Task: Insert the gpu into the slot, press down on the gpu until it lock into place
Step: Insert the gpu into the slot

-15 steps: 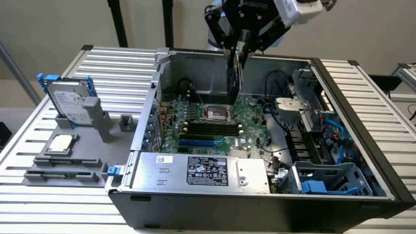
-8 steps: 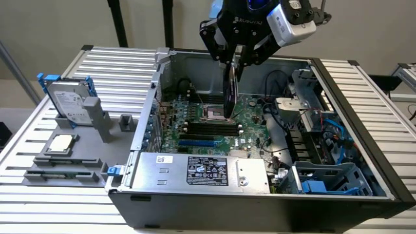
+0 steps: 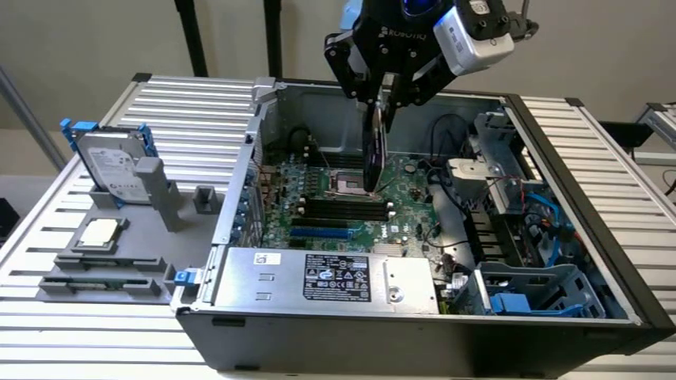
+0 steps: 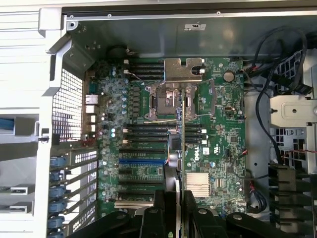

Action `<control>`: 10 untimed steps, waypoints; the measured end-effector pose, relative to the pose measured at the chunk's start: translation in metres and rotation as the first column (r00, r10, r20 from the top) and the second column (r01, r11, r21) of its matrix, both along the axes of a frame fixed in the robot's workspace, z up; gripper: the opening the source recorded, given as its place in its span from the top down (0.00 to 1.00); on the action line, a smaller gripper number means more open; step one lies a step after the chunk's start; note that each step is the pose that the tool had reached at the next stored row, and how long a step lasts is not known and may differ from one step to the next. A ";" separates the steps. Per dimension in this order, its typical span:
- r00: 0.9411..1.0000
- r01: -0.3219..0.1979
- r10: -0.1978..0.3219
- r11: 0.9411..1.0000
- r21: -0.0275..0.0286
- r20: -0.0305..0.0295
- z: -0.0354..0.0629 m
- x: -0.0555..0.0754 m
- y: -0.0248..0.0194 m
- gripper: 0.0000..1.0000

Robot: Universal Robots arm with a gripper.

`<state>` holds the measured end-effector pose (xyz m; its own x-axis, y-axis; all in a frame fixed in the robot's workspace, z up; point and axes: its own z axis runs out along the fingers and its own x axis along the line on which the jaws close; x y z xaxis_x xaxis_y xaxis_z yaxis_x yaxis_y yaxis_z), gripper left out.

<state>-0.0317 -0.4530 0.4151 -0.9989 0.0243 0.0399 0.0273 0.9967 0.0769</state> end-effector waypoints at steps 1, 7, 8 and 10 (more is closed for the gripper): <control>1.000 0.000 0.000 1.000 0.000 0.000 0.0005 0.000 0.0000 0.74; 1.000 0.000 0.000 1.000 0.000 0.000 0.0014 0.000 0.0000 0.74; 1.000 0.000 0.000 1.000 0.000 0.000 0.0032 0.000 0.0000 0.74; 1.000 0.000 0.000 1.000 0.000 0.000 0.0050 0.000 0.0000 0.74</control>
<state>-0.0317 -0.4529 0.4201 -0.9989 0.0241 0.0400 0.0271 0.9967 0.0768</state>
